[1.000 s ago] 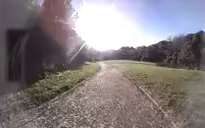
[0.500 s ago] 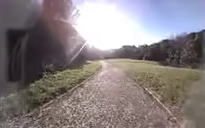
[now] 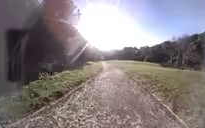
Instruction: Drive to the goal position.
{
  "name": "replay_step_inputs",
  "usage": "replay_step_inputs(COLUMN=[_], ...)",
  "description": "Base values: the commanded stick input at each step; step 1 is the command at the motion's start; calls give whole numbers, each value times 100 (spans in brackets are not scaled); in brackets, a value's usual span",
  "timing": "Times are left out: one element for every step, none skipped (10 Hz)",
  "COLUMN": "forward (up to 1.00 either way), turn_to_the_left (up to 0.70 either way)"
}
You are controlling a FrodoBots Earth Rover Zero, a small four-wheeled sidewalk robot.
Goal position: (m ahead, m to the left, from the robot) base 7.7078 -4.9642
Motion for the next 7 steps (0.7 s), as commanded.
replay_step_inputs(forward=[50, 50, 50, 50, 50, 50, 50], turn_to_the_left=[0, 0, 0, 0, 0, 0, 0])
